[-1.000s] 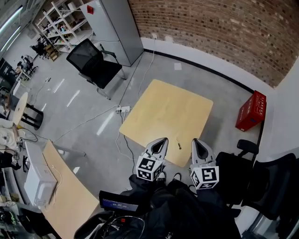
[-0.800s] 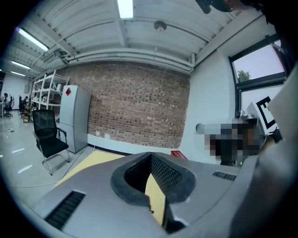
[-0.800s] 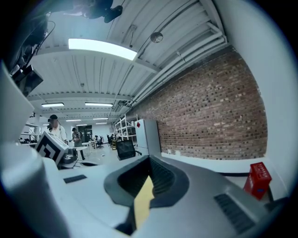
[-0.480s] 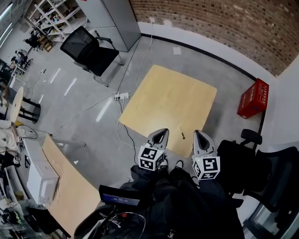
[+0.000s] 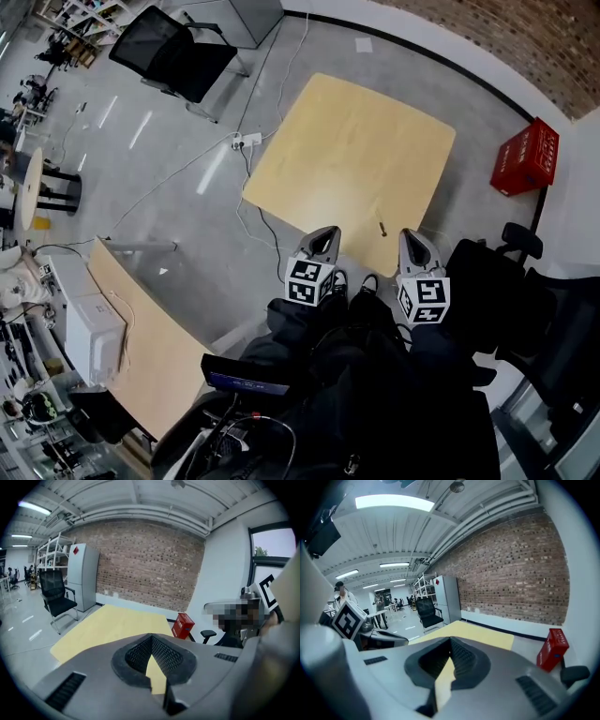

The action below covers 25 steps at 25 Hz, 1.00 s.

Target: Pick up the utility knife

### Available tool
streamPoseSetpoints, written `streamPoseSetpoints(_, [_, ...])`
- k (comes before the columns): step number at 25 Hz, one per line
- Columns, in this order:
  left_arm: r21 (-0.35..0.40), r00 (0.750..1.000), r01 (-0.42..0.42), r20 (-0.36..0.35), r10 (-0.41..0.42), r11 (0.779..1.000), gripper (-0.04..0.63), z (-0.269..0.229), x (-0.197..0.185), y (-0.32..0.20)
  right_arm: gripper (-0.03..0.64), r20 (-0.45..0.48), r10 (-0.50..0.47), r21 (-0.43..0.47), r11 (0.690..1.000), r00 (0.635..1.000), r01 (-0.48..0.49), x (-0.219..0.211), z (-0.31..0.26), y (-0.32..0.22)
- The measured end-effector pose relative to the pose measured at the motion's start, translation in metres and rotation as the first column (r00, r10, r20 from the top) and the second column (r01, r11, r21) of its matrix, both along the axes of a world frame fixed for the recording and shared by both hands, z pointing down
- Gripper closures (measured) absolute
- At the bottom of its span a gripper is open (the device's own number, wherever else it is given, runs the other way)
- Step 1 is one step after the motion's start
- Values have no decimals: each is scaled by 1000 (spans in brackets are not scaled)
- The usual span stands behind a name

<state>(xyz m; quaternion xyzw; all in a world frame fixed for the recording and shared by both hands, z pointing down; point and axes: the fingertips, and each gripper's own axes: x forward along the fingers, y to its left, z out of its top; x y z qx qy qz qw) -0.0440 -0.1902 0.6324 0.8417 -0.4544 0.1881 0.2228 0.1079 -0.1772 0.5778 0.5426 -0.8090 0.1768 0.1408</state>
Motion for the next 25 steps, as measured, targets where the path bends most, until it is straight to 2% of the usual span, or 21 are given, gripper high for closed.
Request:
streamPoseSetpoints(5, [-90,1000,18,13,-17,996,598,36,-10,9,612,-14,-35,-88,996,999,33,-9,43,0])
streamPoseSetpoints(11, [-169,1000,18,25,-14,985,598,68,-16,22,612,-14,-115,-204,973,993,109,-26,91,9])
streamPoseSetpoints(25, [-278,997,18,72,2,960,598,126,-38,39,612,-67,-161,-377,918,985,125,-32,172,11])
